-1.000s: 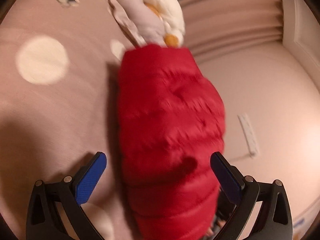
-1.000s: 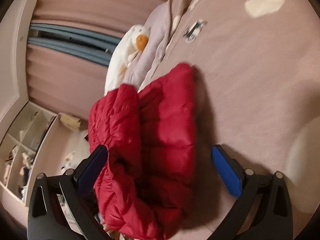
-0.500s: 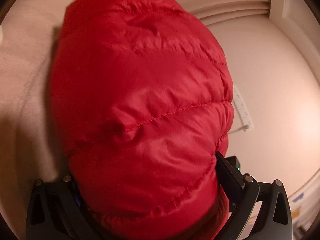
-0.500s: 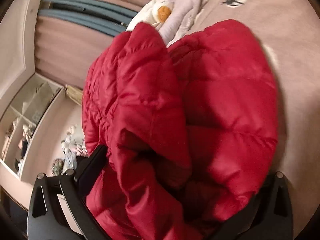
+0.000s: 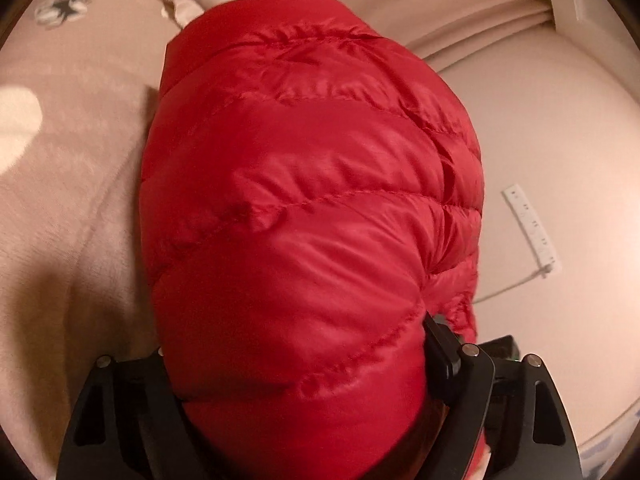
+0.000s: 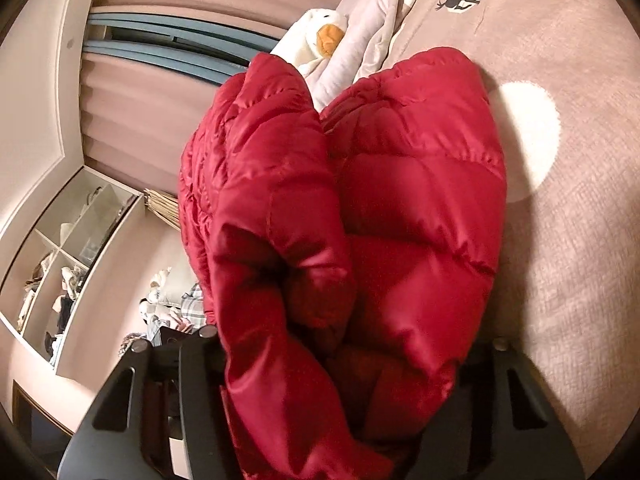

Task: Fold large clothes

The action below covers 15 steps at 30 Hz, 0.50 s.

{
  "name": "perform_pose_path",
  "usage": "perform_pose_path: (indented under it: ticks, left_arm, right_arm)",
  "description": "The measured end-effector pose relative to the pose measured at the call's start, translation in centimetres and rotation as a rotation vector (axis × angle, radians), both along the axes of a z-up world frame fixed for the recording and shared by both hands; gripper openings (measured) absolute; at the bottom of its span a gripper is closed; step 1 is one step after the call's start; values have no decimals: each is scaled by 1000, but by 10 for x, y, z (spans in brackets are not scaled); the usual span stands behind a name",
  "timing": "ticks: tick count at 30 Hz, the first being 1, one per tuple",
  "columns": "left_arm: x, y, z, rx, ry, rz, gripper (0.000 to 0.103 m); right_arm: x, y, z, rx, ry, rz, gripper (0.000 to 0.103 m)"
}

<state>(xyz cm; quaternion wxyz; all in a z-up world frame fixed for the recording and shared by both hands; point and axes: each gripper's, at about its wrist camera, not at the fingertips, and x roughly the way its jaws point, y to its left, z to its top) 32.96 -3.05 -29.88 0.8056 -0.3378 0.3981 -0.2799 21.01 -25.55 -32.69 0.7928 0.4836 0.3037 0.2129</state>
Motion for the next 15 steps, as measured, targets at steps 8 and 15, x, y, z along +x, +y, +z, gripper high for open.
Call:
perform_pose_path:
  ticks: [8, 15]
  left_arm:
    - [-20, -14, 43, 132, -62, 44, 83]
    - [-73, -13, 100, 159, -202, 116, 83]
  right_arm:
    - [-2, 4, 13, 39, -64, 40, 55]
    - [-22, 18, 63, 39, -191, 89, 55]
